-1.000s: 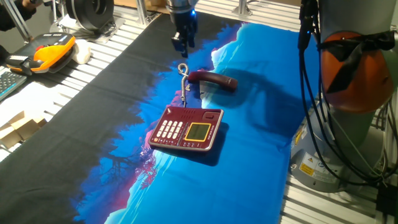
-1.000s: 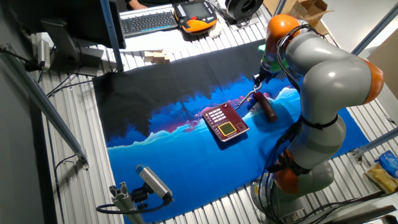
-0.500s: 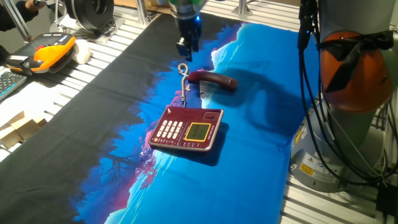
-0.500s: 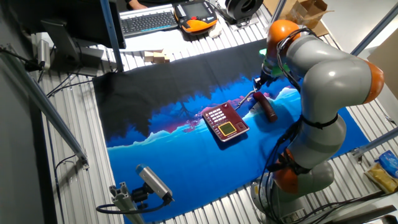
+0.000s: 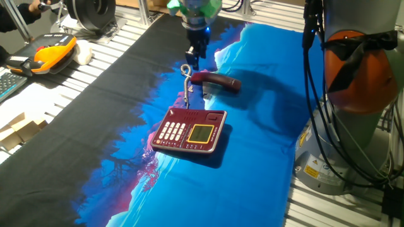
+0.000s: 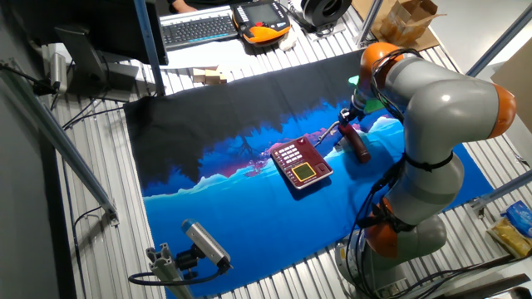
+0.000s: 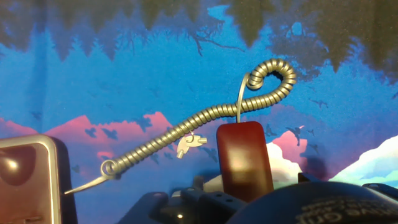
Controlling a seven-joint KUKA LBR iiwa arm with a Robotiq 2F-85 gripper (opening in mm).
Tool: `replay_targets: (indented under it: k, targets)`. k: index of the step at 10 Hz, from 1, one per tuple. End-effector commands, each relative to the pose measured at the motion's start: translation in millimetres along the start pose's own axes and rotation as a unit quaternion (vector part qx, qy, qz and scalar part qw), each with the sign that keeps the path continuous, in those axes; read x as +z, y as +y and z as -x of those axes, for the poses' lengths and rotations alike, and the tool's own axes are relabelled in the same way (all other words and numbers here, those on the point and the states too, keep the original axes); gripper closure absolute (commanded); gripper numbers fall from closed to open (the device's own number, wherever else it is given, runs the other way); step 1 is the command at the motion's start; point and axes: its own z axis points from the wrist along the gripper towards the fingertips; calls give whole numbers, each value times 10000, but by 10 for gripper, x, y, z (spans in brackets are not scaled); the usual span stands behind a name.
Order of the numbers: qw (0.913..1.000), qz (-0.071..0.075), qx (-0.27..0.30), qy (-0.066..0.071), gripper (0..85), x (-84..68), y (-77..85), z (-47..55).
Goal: Place the handset of the telephone on the corresponding phone cradle
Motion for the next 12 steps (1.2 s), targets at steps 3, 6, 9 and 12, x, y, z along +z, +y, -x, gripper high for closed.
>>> replay_targets:
  k: [3,6,9,12]
  targets:
    - [10000,-1,38,-71,170,35,-8,-15]
    - [9998,95,143,56,170,25,-20,-13]
    - [10000,-9,44,44,170,58,-29,-22]
    - [9999,12,-141,51,170,67,-47,-16]
